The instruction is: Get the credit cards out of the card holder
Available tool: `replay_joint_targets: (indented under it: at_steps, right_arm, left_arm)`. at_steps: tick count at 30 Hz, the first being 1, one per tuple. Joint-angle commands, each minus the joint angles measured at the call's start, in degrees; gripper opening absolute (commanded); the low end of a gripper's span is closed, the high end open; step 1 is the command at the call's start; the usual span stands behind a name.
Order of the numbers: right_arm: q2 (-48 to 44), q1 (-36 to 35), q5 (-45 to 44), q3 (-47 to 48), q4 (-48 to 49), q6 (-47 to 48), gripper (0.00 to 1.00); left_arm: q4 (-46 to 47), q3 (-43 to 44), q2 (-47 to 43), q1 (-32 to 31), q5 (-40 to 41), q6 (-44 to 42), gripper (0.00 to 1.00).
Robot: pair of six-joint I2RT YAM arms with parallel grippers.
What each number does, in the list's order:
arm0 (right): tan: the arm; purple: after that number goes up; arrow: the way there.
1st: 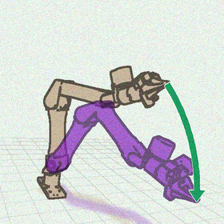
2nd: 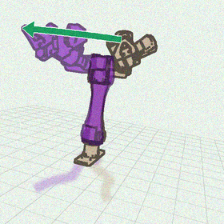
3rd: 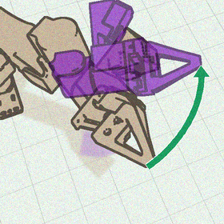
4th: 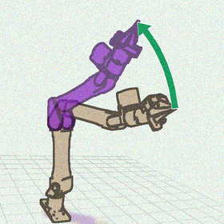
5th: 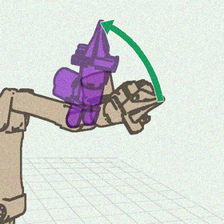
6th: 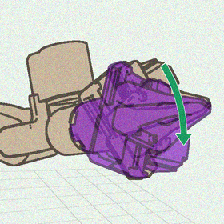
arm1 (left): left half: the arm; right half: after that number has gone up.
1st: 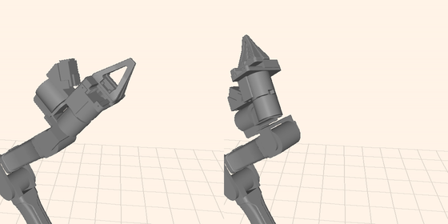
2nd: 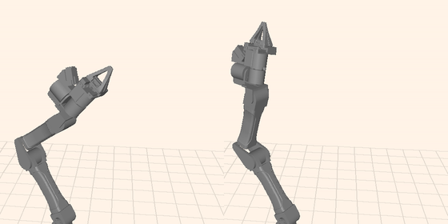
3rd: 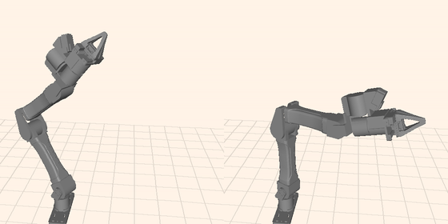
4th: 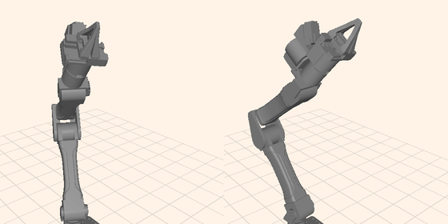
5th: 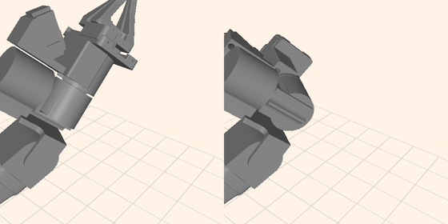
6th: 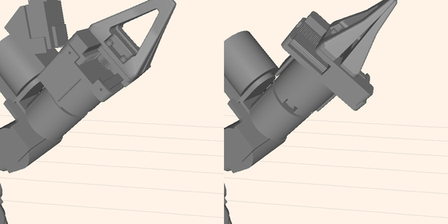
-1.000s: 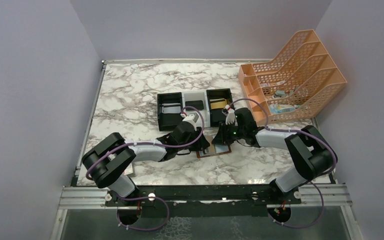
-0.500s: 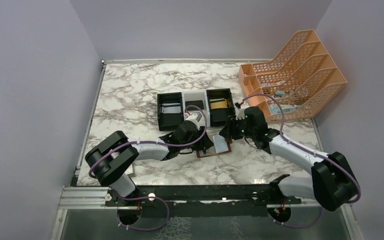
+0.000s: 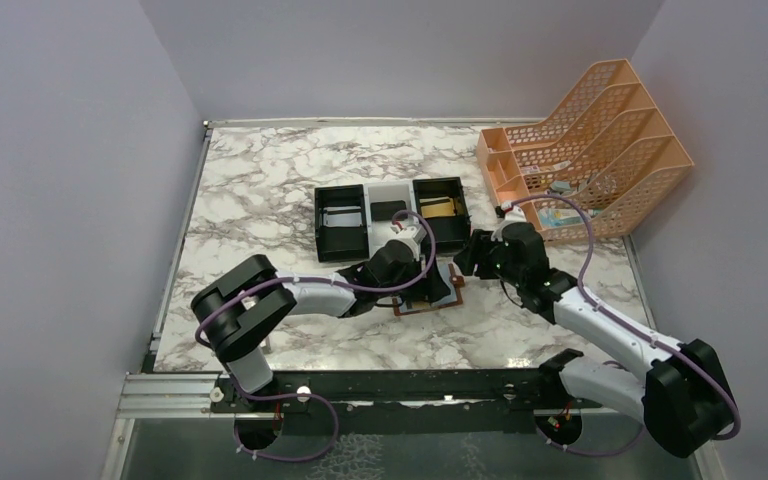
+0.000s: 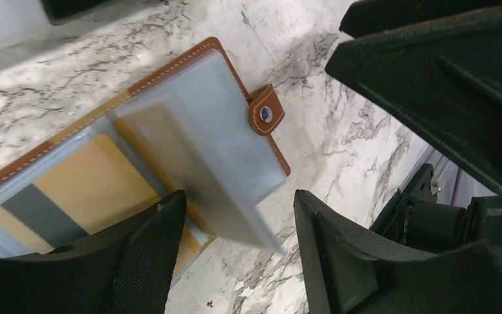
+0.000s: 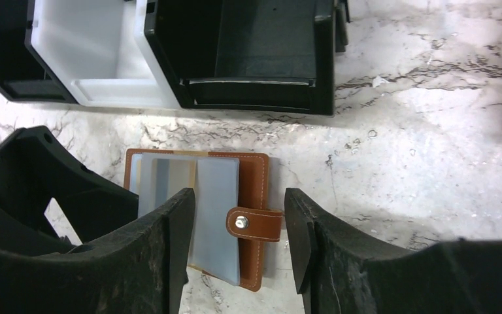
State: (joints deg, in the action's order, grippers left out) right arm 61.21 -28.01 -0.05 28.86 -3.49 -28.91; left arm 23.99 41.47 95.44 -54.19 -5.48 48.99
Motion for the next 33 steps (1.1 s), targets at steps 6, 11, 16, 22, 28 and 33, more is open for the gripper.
replay_joint_targets:
  at_steps: [6,11,16,22,28,33]
  right_arm:
    - [-3.0,0.3,-3.0,-1.2,0.9,-1.3,0.55]
    - [-1.8,0.3,4.6,-1.0,3.3,1.3,0.49]
    - [2.5,0.4,13.3,0.7,3.7,3.6,0.4]
    - [8.6,0.4,20.3,2.0,3.8,5.8,0.31]
    - [13.8,0.3,20.8,2.7,4.2,6.1,0.28]
    - [16.8,0.4,13.4,3.6,1.7,5.0,0.26]
  left_arm:
    - [1.2,1.6,-0.3,-1.1,-1.6,-3.1,0.71]
    - [0.9,0.5,-2.6,-1.1,0.1,-3.3,0.72]
    - [0.2,-0.3,-3.3,-1.1,2.3,-2.6,0.72]
    - [-0.4,-0.5,-3.2,-1.1,3.7,-1.8,0.7]
    - [-0.6,-0.4,-2.2,-1.1,4.0,-1.6,0.66]
    - [-0.6,0.5,-0.3,-1.1,3.6,-1.4,0.65]
